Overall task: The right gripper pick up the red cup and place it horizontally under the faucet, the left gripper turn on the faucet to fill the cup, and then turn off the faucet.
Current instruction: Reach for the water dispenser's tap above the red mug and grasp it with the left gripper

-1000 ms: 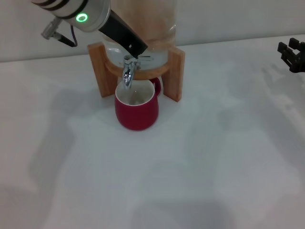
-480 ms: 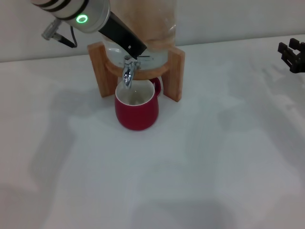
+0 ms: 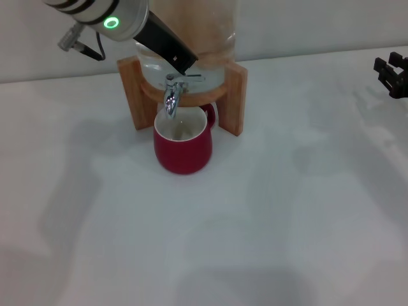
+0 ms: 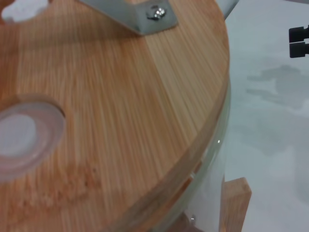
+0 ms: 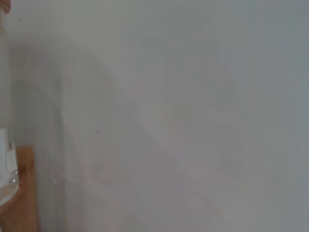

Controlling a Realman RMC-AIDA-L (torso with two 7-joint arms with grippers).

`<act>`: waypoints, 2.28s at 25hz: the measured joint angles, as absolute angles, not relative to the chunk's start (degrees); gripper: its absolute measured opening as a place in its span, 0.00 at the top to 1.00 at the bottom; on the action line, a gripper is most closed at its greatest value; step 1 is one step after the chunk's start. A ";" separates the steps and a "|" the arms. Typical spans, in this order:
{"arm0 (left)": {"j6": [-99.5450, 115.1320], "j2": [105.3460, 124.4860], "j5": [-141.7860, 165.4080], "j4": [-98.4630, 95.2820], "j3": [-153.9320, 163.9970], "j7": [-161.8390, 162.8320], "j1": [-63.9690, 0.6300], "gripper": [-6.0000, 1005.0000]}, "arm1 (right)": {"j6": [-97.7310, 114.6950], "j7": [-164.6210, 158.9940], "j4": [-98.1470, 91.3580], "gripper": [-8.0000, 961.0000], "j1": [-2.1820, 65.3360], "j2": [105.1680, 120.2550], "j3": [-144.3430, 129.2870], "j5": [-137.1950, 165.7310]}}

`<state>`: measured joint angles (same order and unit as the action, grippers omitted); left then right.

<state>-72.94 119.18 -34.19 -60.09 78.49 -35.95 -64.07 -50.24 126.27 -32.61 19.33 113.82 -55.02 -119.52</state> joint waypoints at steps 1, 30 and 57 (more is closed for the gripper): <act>-72.70 119.18 -34.37 -60.02 78.49 -36.13 -64.07 0.96 | -50.21 126.28 -32.61 0.68 19.33 113.82 -55.02 -119.54; -72.14 119.27 -38.25 -59.83 79.37 -37.88 -63.89 0.95 | -49.66 126.30 -32.61 0.68 19.33 113.82 -55.02 -119.62; -71.70 119.18 -38.18 -57.56 78.94 -37.83 -64.10 0.95 | -49.57 126.39 -32.61 0.68 18.93 113.82 -55.02 -119.65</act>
